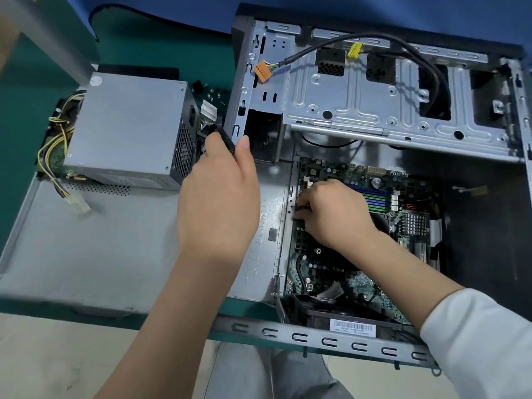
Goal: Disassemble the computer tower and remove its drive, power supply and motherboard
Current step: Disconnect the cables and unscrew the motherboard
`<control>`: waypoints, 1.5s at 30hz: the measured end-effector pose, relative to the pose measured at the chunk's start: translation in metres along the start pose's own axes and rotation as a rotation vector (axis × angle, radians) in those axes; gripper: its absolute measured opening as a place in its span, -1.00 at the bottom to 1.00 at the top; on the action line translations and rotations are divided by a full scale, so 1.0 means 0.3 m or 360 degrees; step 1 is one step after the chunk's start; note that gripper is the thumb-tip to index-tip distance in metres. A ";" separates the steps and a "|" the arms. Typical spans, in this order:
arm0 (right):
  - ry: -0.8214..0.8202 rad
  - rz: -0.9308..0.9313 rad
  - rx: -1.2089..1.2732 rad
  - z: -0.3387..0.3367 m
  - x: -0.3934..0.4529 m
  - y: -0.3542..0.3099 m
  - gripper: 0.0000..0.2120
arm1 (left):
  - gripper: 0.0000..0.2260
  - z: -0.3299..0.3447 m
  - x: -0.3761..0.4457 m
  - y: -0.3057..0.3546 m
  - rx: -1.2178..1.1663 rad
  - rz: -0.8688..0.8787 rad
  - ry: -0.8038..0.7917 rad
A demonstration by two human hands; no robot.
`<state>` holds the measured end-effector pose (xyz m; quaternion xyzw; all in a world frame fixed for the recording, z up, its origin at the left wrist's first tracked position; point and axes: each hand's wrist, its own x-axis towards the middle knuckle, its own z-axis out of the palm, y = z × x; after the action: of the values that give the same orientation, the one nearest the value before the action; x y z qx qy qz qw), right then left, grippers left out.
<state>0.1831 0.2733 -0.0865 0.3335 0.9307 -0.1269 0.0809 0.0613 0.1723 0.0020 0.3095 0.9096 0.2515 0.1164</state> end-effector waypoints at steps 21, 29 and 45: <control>0.0026 0.0067 0.0120 0.002 -0.002 0.000 -0.87 | -0.70 -0.005 -0.004 0.003 -0.0037 -0.0025 -0.0029; 0.0069 0.0033 0.0055 0.005 -0.010 -0.005 -0.86 | -0.71 -0.006 -0.001 0.005 -0.0042 -0.0022 -0.0046; 0.0044 0.0013 0.0047 -0.007 -0.015 -0.013 -0.89 | -0.71 -0.005 -0.006 0.007 -0.0052 -0.0010 -0.0049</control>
<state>0.1839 0.2683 -0.0827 0.3400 0.9284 -0.1355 0.0636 0.0632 0.1721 0.0044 0.3084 0.9045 0.2612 0.1364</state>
